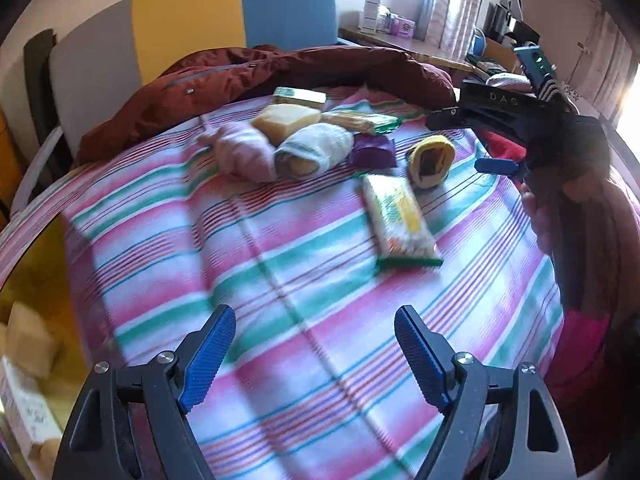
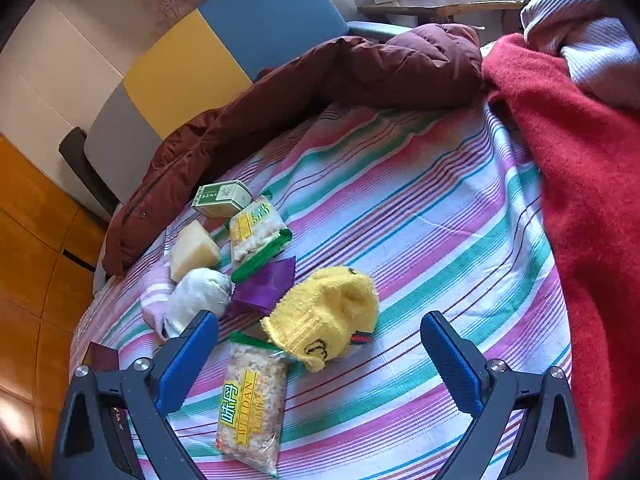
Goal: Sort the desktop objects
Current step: 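Move both open tools back toward the pile of items, then grasp the WEIDAN snack packet with the left tool while the right tool grasps the yellow glove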
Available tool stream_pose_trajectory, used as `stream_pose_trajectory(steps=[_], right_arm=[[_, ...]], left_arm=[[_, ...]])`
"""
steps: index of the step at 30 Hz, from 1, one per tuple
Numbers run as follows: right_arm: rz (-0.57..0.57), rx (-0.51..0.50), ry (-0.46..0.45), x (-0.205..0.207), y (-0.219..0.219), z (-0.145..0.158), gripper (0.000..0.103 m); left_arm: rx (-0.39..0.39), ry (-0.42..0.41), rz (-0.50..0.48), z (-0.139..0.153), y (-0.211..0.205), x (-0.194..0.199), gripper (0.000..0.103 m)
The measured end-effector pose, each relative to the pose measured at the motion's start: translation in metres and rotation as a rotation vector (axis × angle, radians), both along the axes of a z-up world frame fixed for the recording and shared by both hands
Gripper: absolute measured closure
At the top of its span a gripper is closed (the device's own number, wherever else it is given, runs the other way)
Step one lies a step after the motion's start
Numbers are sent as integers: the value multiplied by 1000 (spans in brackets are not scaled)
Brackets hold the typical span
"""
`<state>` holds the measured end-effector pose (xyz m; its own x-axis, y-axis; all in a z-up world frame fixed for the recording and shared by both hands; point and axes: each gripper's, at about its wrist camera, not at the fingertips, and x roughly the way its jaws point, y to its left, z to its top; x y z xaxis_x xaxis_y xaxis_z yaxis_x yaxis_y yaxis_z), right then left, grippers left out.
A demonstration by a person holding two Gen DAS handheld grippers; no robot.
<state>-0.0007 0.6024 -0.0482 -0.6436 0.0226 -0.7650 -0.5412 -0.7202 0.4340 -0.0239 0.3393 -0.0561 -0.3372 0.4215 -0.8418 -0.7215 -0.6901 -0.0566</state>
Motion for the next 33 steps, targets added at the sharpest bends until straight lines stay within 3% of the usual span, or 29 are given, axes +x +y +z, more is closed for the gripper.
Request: stream_pose_trajectory(steps=[10, 21, 27, 33], right_arm=[[-21, -50, 33, 4, 9, 2, 2], [-2, -71, 46, 3, 9, 1, 2], [38, 2, 39, -5, 1, 5, 2], [95, 104, -44, -16, -11, -1, 2]], left_arm=[[-9, -27, -97, -13, 79, -13, 20], [-62, -79, -73, -47, 119, -33, 21], [-26, -30, -73, -50, 113, -31, 19], [-33, -17, -74, -51, 112, -29, 18]])
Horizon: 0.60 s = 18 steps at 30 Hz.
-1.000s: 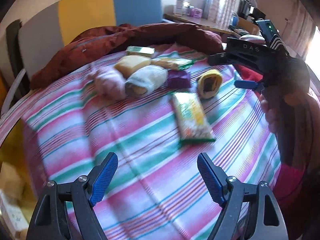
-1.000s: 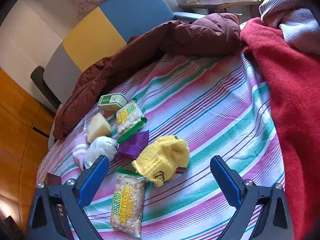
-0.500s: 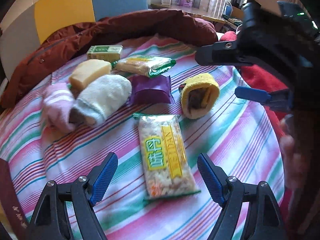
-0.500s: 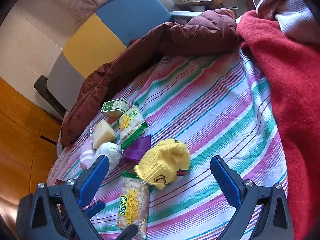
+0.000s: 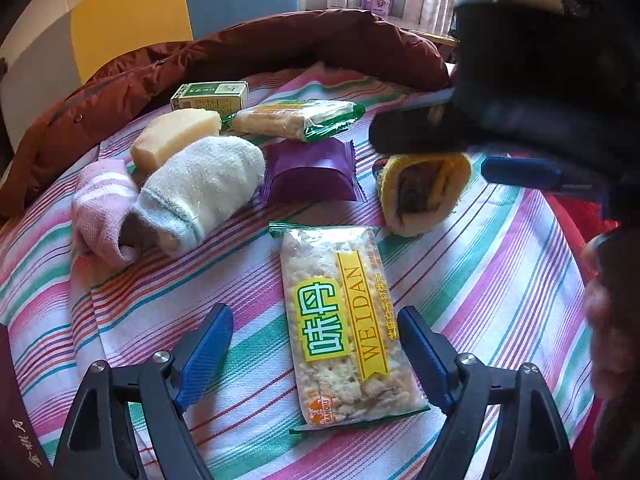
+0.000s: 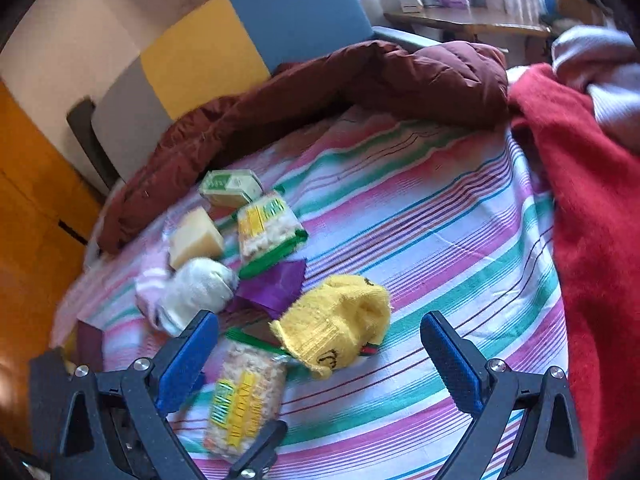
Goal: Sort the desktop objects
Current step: 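Grasp the WEIDAN snack packet with the left tool while the right tool grasps the yellow glove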
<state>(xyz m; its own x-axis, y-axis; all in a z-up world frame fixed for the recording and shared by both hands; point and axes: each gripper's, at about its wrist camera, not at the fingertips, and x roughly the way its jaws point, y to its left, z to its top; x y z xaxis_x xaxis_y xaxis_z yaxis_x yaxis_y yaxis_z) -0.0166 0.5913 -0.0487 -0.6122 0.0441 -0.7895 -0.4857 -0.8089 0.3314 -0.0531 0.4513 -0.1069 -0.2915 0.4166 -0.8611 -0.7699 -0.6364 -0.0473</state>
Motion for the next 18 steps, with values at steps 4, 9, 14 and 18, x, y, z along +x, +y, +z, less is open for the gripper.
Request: stream_pose_trajectory(steps=[4, 9, 14, 18], right_arm=[[22, 32, -49, -6, -3, -8, 2], [39, 41, -59, -9, -3, -12, 9], [68, 65, -103, -13, -5, -18, 42], [81, 64, -102, -11, -5, -16, 46]], left_arm=[[-8, 2, 1, 1, -1, -1, 18], [-10, 19, 35, 5, -8, -3, 36], [33, 5, 63, 8, -24, -12, 55], [37, 15, 53, 9, -30, -7, 55]])
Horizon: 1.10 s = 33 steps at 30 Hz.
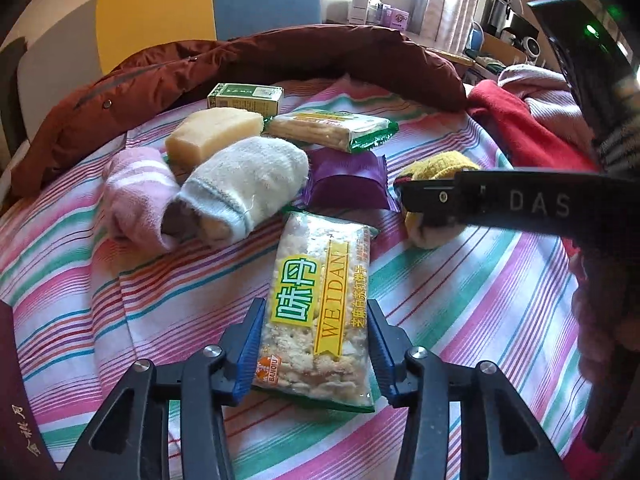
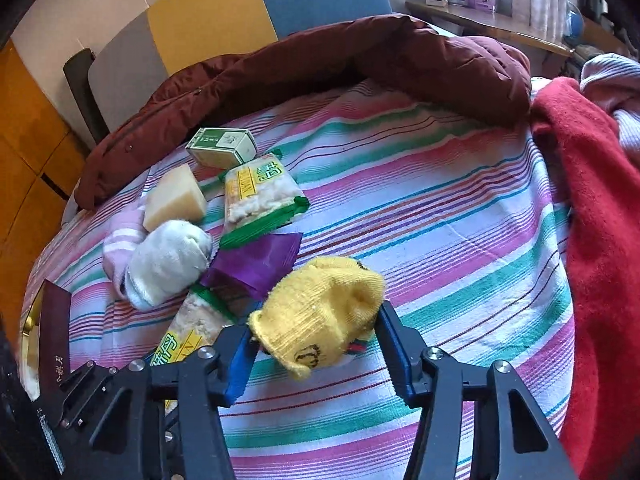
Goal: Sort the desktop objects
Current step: 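Grasp the WEIDAN snack packet with the left tool while the right tool grasps the yellow glove, then lift the packet and glove and carry both toward the gold tray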
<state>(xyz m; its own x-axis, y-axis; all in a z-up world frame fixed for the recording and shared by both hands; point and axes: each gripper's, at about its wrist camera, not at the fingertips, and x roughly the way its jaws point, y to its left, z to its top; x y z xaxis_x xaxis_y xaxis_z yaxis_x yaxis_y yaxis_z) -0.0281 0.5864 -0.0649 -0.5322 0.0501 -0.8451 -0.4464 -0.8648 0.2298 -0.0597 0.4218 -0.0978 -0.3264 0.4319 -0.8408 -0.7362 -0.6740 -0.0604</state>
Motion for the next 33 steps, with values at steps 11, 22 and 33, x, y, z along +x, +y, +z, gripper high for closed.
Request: stream_pose_trajectory(steps=[11, 22, 33], right_arm=[[94, -22, 145, 6, -14, 31, 53], [325, -12, 218, 2, -71, 45, 54], [382, -66, 200, -6, -96, 34, 54]], left_arm=[[50, -40, 92, 8, -51, 10, 55], [62, -1, 181, 28, -107, 17, 55], [84, 91, 277, 64, -160, 18, 55]])
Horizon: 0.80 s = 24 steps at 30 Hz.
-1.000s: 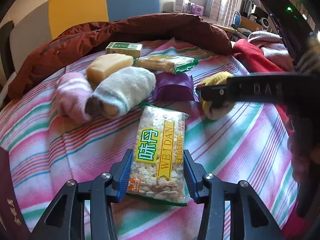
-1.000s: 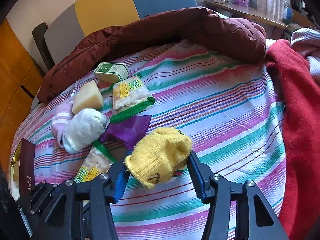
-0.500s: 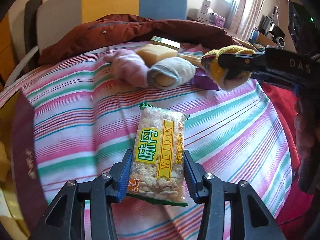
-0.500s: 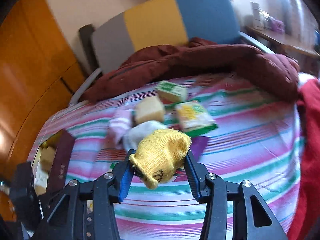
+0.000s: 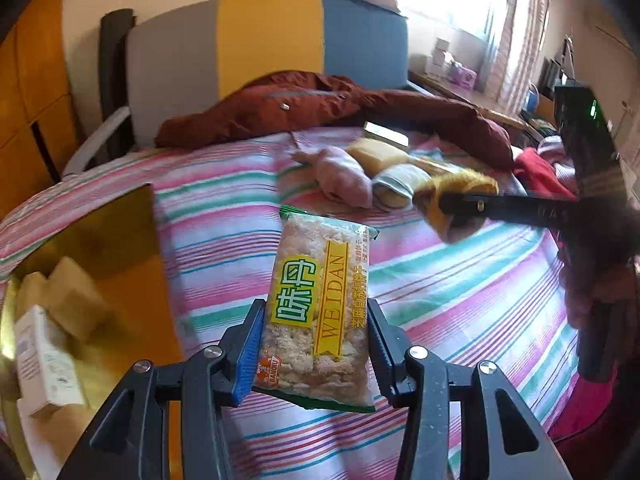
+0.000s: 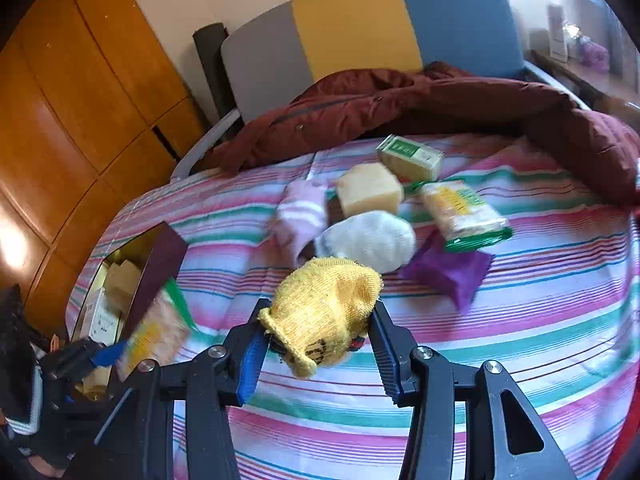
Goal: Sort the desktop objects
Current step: 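Lift the packet and glove and carry both toward the gold tray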
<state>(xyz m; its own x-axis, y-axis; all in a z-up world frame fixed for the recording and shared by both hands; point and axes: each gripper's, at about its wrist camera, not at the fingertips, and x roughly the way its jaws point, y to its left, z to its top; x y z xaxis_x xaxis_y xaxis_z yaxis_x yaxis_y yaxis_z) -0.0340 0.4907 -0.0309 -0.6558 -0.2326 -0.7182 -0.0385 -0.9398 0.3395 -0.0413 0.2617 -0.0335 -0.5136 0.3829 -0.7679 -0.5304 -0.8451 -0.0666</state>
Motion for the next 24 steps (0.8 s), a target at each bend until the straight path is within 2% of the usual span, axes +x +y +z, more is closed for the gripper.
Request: stream_pose_trajectory(steps=[11, 24], right_arm=[[94, -7, -39, -6, -38, -9, 54], [142, -14, -19, -2, -79, 5, 54]], left_arm=[[3, 42, 126, 19, -57, -7, 55], [40, 4, 219, 14, -109, -13, 55]])
